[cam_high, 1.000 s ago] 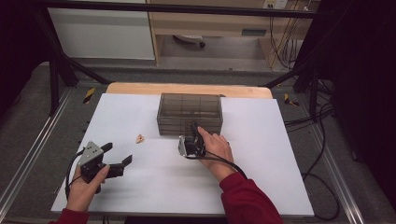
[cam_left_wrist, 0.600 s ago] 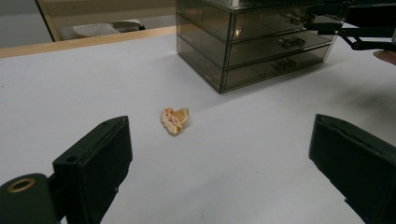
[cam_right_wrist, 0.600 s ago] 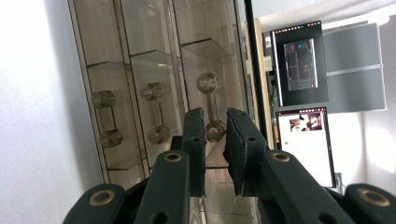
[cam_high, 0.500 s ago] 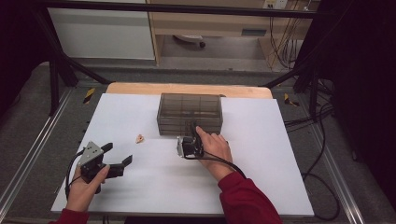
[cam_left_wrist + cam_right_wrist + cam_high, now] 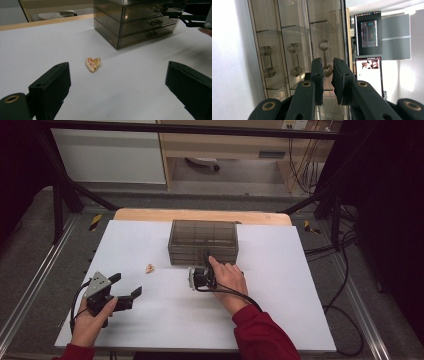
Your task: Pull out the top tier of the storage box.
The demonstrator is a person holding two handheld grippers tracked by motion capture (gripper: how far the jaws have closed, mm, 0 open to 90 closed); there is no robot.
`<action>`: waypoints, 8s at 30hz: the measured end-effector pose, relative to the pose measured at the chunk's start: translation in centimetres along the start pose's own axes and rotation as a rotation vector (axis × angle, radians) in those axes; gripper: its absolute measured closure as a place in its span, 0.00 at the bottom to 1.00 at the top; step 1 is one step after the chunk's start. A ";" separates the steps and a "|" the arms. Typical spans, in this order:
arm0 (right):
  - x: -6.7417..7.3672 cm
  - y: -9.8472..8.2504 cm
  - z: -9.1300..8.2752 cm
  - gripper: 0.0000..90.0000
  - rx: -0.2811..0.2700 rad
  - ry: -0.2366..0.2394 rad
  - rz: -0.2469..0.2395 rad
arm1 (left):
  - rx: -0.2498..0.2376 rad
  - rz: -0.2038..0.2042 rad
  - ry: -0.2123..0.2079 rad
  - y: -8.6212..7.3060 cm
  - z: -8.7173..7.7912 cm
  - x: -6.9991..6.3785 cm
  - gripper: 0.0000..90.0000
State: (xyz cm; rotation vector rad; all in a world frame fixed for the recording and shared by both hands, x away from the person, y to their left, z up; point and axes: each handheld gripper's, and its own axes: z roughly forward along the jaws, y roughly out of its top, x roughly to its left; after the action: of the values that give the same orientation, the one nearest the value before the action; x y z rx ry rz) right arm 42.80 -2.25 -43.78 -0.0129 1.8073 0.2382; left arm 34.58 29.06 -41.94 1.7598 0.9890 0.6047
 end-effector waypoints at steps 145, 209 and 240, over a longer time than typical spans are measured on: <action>-7.2 -9.7 -0.6 0.80 -0.193 0.763 0.579 | 0.047 0.023 -0.025 -0.3 0.4 -0.4 0.07; -7.7 -10.9 -4.4 0.31 -0.296 0.740 0.786 | 0.039 0.019 -0.024 -0.2 0.4 -0.4 0.07; -6.6 -15.7 -11.0 0.04 -0.129 0.378 1.150 | 0.042 0.024 0.007 -0.2 0.6 -0.3 0.06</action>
State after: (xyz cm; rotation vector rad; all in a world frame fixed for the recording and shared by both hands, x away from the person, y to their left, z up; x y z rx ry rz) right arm 36.03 -20.21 -37.38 0.9609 1.9789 1.2225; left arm 34.76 28.50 -42.36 1.8099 0.9939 0.6096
